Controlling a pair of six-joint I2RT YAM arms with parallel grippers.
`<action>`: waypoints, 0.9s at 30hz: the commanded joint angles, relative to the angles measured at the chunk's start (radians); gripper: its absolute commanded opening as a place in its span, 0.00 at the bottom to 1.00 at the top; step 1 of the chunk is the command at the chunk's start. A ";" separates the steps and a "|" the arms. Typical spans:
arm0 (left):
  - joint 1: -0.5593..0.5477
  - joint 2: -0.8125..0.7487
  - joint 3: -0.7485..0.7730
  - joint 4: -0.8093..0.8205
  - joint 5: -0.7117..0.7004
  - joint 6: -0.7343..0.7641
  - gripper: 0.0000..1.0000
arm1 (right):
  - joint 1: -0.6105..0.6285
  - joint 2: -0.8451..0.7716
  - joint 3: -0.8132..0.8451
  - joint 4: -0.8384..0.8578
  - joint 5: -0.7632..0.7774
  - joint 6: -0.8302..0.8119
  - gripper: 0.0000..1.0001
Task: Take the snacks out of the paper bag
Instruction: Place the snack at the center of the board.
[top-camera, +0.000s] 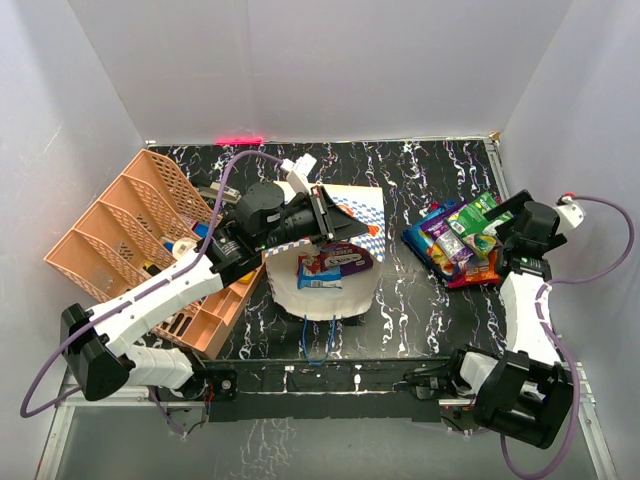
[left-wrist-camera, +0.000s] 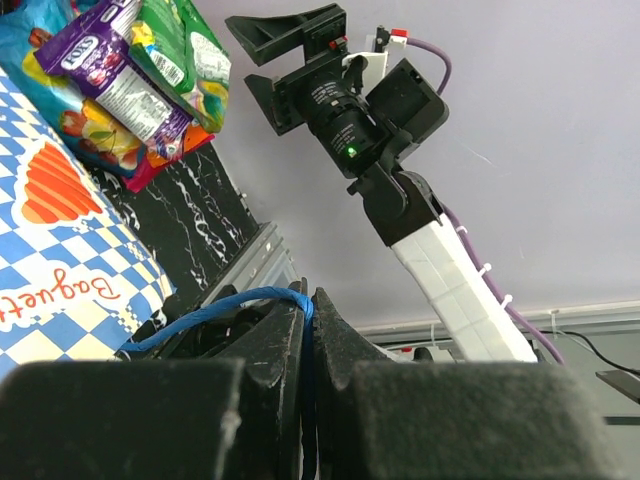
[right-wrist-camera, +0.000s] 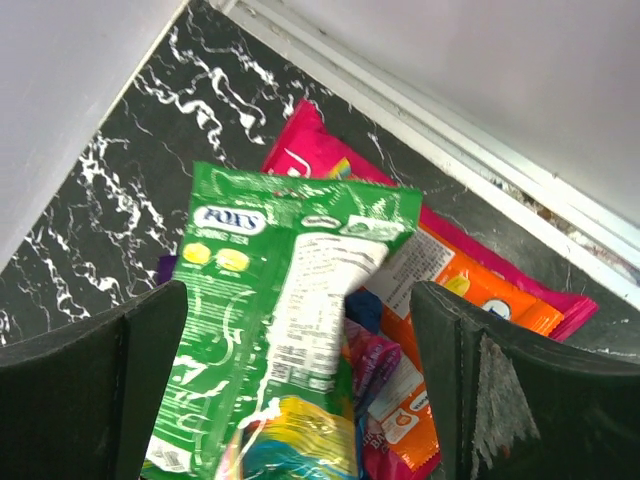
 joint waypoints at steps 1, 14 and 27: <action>0.001 0.014 0.090 -0.007 0.005 0.030 0.00 | 0.038 -0.013 0.135 -0.035 0.084 -0.054 0.98; 0.000 0.116 0.180 0.006 0.014 0.032 0.00 | 0.415 0.070 0.373 -0.132 -0.063 -0.228 0.98; 0.002 0.170 0.261 -0.017 -0.029 0.052 0.00 | 0.587 0.032 0.147 -0.198 -0.466 -0.128 0.91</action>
